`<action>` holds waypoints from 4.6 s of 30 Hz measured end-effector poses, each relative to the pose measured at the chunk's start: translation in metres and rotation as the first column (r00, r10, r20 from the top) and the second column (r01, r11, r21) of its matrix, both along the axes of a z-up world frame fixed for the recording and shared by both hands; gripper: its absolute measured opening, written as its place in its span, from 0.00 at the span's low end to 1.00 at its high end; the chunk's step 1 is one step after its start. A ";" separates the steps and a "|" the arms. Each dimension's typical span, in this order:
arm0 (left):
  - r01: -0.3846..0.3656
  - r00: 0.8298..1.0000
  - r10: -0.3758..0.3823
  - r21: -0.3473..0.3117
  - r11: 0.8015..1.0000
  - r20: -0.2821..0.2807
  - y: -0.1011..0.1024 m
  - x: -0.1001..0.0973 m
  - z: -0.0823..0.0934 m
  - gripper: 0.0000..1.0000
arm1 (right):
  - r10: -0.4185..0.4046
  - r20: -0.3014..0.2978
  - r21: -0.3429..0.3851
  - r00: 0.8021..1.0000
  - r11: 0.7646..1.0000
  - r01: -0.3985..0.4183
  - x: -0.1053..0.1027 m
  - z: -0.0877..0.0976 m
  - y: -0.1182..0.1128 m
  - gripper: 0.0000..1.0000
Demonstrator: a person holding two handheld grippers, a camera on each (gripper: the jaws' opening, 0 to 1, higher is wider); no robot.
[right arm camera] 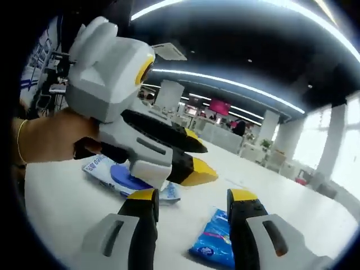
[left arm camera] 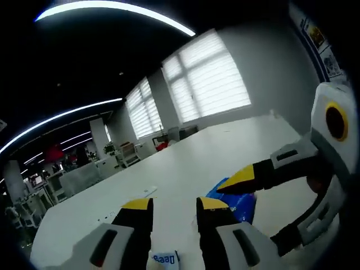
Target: Arrange the tabletop items into an orderly group along one side of the table until the central work area is clear of visible clutter.
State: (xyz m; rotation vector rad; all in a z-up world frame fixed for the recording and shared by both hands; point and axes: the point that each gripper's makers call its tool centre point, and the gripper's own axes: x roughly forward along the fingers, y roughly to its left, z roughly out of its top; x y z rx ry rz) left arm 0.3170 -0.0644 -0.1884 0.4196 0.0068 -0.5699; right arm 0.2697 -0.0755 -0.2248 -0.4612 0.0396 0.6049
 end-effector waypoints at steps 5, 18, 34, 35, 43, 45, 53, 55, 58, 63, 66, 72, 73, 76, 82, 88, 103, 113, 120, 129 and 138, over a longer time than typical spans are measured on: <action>-0.010 1.000 0.010 -0.035 0.999 -0.003 0.009 -0.005 0.012 0.38 | 0.057 0.011 -0.035 0.998 0.998 -0.057 -0.003 0.000 0.016 0.55; -0.087 0.996 0.087 -0.068 0.994 -0.002 0.050 -0.020 0.031 0.45 | 0.114 0.025 -0.172 0.993 0.979 -0.108 -0.001 -0.007 0.029 0.59; -0.181 0.983 0.181 -0.123 0.976 -0.011 0.100 -0.016 0.045 0.45 | 0.118 -0.059 0.048 0.991 0.992 -0.115 0.012 0.026 0.041 0.57; -0.200 0.980 0.197 -0.131 0.971 -0.036 0.105 -0.015 0.042 0.45 | 0.109 -0.058 0.052 0.992 0.993 -0.106 0.015 0.030 0.042 0.56; -0.251 0.966 0.234 -0.188 0.950 -0.107 0.130 0.002 0.034 0.45 | 0.081 -0.115 0.073 0.990 0.995 -0.073 0.045 0.037 0.055 0.54; -0.266 0.962 0.248 -0.184 0.946 -0.115 0.136 0.007 0.029 0.45 | 0.061 -0.137 0.083 0.989 0.995 -0.050 0.054 0.036 0.056 0.53; -0.340 0.932 0.301 -0.198 0.919 -0.201 0.163 0.030 0.001 0.45 | 0.018 -0.211 0.075 0.977 0.997 -0.002 0.079 0.025 0.065 0.50; -0.348 0.927 0.299 -0.218 0.912 -0.227 0.166 0.034 -0.006 0.45 | 0.013 -0.240 0.080 0.971 0.997 0.006 0.084 0.019 0.068 0.50; -0.385 0.913 0.353 -0.143 0.912 -0.207 0.176 0.040 -0.011 0.44 | -0.005 -0.246 0.061 0.969 0.998 0.021 0.092 0.012 0.070 0.50; -0.375 0.913 0.330 -0.171 0.911 -0.241 0.173 0.049 -0.016 0.44 | -0.060 -0.270 0.009 0.961 0.998 0.065 0.108 -0.006 0.072 0.51; -0.384 0.905 0.345 -0.131 0.914 -0.249 0.175 0.054 -0.024 0.44 | -0.092 -0.289 0.000 0.953 0.995 0.096 0.116 -0.016 0.072 0.50; -0.396 0.889 0.338 -0.149 0.906 -0.309 0.179 0.065 -0.038 0.44 | -0.188 -0.334 -0.010 0.923 0.980 0.196 0.133 -0.030 0.061 0.51; -0.396 0.886 0.338 -0.141 0.907 -0.317 0.179 0.067 -0.040 0.44 | -0.186 -0.330 -0.007 0.925 0.981 0.194 0.135 -0.030 0.062 0.49; -0.403 0.873 0.340 -0.124 0.907 -0.349 0.179 0.069 -0.050 0.44 | -0.198 -0.336 -0.004 0.921 0.978 0.209 0.139 -0.031 0.061 0.49; -0.402 0.861 0.321 -0.140 0.905 -0.394 0.176 0.077 -0.061 0.44 | -0.189 -0.405 0.001 0.895 0.978 0.207 0.144 -0.044 0.072 0.48; -0.414 0.857 0.335 -0.137 0.900 -0.392 0.177 0.080 -0.062 0.44 | -0.217 -0.491 -0.013 0.844 0.970 0.242 0.147 -0.062 0.077 0.43; -0.434 0.794 0.306 -0.136 0.891 -0.526 0.174 0.088 -0.100 0.43 | -0.229 -0.623 0.041 0.748 0.945 0.323 0.154 -0.079 0.071 0.33; -0.432 0.781 0.300 -0.126 0.893 -0.547 0.172 0.095 -0.108 0.43 | -0.213 -0.687 0.079 0.695 0.929 0.363 0.160 -0.091 0.072 0.27; -0.454 0.763 0.324 -0.106 0.885 -0.559 0.180 0.099 -0.116 0.43 | -0.215 -0.708 0.084 0.673 0.920 0.382 0.167 -0.093 0.074 0.27; -0.479 0.724 0.349 -0.070 0.875 -0.595 0.183 0.096 -0.132 0.35 | -0.191 -0.742 0.113 0.643 0.909 0.401 0.167 -0.095 0.080 0.17; -0.509 0.719 0.388 -0.057 0.859 -0.577 0.189 0.098 -0.133 0.17 | -0.188 -0.741 0.125 0.644 0.904 0.408 0.164 -0.095 0.083 0.12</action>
